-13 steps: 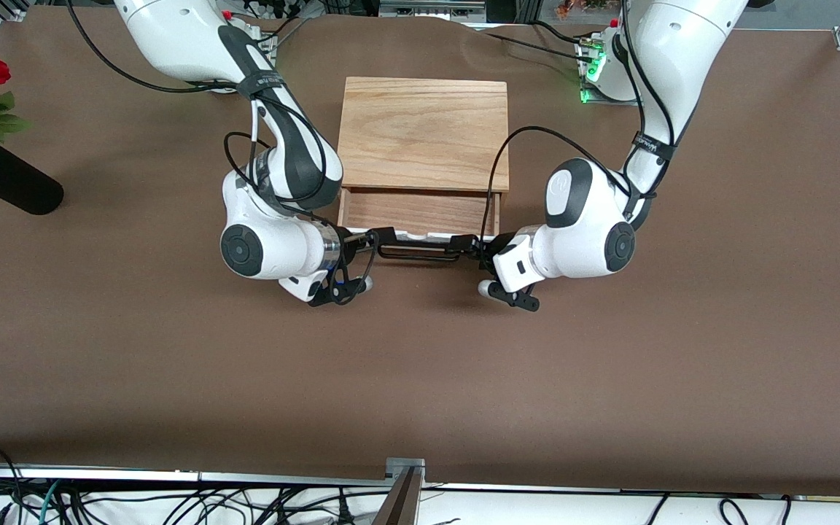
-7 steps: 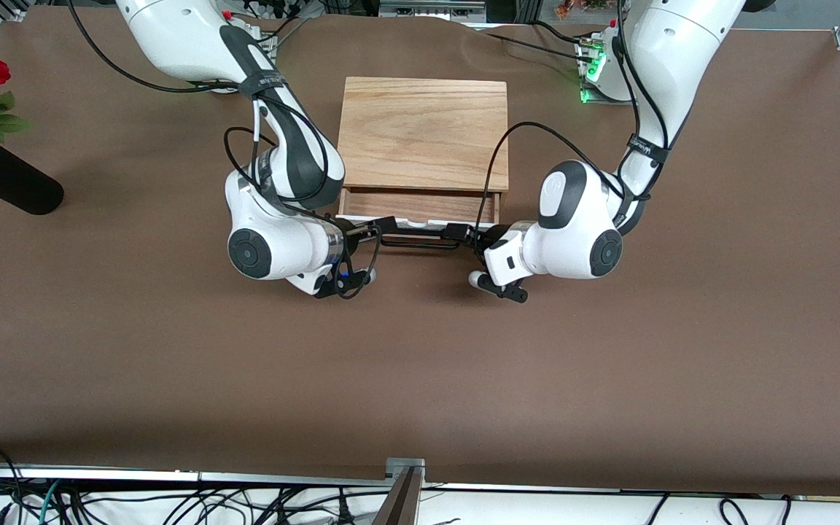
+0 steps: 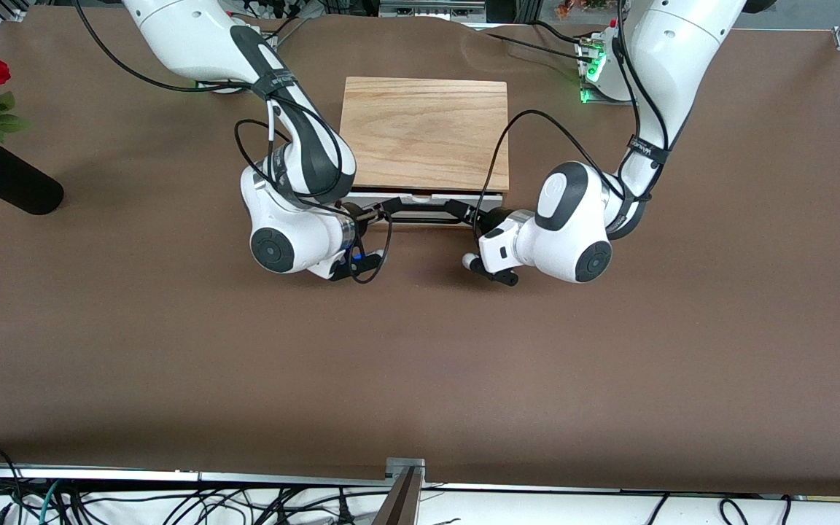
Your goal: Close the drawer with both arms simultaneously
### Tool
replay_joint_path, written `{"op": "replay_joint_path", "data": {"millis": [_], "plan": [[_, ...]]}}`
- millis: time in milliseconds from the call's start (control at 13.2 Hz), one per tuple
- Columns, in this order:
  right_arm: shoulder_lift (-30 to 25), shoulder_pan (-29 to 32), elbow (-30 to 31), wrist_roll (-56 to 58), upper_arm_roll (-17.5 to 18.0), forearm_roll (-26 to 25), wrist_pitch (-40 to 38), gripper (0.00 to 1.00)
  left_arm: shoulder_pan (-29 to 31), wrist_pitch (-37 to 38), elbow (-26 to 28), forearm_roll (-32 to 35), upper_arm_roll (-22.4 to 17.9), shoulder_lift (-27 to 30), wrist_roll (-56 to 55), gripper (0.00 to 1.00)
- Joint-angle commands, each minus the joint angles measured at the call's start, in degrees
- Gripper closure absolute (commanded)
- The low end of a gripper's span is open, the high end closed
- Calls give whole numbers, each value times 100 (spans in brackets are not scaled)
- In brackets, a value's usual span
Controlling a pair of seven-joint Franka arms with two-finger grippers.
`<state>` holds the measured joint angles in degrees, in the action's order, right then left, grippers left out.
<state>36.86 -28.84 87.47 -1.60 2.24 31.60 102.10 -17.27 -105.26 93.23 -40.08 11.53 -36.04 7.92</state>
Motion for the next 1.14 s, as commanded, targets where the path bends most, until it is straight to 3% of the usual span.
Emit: {"op": "replay_joint_path", "data": {"millis": [0, 379, 607, 834, 1062], "plan": [[-328, -16, 446, 28, 5, 4, 29, 0, -30, 505, -32, -114, -19, -61, 34, 0], [-434, -16, 472, 46, 14, 4, -129, 0, 39, 542, -208, -96, -36, -158, 43, 0], [-504, 63, 105, 54, -179, -179, -287, 0, 189, 586, -637, 78, -159, 26, 43, 0], [-531, 63, -668, 55, -828, -321, -875, 0, 259, 586, -1069, 1735, -168, 281, 78, 0], [-733, 72, -828, 98, -1399, -811, -833, 0, 399, 577, -1280, 3133, -177, 650, 130, 0]]}}
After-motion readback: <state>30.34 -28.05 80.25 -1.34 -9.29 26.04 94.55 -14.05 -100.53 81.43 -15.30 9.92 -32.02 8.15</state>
